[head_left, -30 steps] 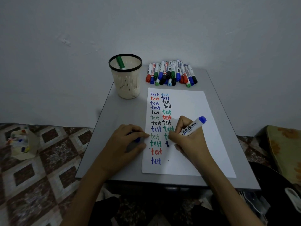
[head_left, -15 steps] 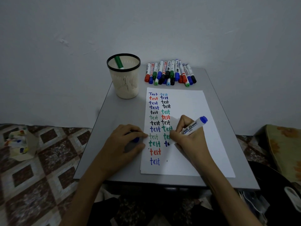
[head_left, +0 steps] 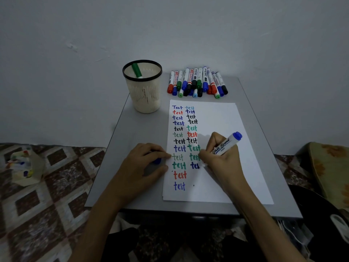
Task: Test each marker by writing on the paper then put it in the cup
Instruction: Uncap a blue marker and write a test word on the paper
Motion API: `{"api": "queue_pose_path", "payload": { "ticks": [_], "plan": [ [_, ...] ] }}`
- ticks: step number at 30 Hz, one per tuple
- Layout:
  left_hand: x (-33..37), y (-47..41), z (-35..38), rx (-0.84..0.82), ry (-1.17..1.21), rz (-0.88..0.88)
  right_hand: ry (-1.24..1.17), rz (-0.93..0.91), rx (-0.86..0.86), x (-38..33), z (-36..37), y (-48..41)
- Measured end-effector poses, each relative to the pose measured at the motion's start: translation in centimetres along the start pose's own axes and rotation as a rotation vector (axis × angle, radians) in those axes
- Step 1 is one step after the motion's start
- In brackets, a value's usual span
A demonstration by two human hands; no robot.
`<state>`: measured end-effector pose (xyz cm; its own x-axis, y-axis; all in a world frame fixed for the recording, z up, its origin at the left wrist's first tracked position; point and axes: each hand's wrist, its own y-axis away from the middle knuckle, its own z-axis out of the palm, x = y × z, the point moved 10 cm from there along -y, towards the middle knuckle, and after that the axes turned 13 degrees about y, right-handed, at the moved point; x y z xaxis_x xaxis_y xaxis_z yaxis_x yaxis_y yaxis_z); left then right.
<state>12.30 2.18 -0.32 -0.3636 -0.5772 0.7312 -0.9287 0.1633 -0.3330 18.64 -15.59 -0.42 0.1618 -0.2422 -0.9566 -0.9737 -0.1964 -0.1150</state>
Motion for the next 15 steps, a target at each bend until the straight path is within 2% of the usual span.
{"api": "queue_pose_path", "payload": {
  "ticks": [9, 15],
  "plan": [
    [-0.01, 0.01, 0.02, -0.001, -0.006, -0.002, 0.000, 0.013, 0.099, 0.10, -0.95, 0.13],
    [-0.01, 0.01, -0.03, 0.005, -0.007, -0.001, -0.041, 0.013, 0.076, 0.33, -0.78, 0.17]
  ]
}}
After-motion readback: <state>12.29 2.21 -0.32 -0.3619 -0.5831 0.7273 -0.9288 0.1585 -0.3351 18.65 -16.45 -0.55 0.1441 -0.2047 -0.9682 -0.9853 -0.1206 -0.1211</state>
